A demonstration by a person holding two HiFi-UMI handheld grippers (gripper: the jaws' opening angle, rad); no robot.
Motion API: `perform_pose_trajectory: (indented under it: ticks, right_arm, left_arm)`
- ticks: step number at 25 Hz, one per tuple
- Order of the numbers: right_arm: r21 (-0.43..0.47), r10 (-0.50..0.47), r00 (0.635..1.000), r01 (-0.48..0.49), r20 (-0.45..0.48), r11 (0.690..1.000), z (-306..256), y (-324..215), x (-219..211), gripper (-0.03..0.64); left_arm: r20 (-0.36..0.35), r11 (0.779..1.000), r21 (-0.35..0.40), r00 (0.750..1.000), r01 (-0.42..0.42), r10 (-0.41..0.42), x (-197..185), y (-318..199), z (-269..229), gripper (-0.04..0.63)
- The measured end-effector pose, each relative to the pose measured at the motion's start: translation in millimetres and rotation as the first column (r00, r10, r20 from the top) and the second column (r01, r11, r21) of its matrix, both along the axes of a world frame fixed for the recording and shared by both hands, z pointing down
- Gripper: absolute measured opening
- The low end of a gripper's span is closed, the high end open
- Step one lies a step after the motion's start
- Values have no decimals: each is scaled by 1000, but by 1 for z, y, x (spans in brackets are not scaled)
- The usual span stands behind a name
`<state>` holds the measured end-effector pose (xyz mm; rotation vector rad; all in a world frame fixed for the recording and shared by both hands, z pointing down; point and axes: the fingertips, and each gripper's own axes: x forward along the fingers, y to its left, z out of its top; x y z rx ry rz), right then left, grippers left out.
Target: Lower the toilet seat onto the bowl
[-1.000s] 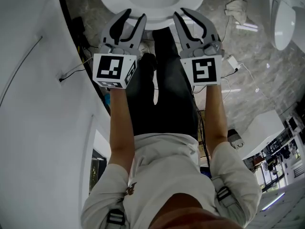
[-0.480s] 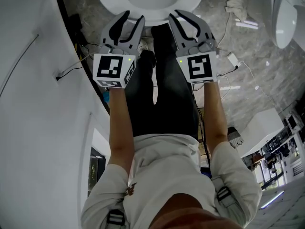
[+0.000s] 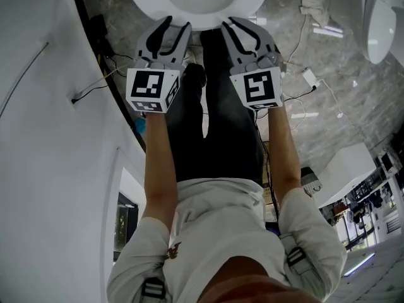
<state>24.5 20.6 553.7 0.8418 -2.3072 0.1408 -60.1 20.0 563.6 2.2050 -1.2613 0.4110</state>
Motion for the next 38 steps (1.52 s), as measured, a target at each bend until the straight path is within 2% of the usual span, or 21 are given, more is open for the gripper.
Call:
perform_pose_trajectory:
  ticks: [7,13,21,30,38]
  right_arm:
    - [-33,-3,1000,2,-9,999,21,12,2,66]
    - [-88,33,999,-33,-8,996,42,23,7,61]
    - [-134,43,998,-47,-36,990,71,36,10,60]
    - [-182,49,996,-61,-70,981,99,43,14,60]
    - [-233,49,994,-70,-93,970,126,51,14,60]
  left_arm:
    - [21,1000,-26,1000,-5,6,2,11,19,158]
    - [44,998,-54,999,-9,11,5,20,38,158]
    - [75,997,-72,997,20,-15,5,30,68,156]
    - [87,993,-113,996,18,-9,9,36,94,155]
    - [66,985,-174,998,15,-4,9,43,119,155]
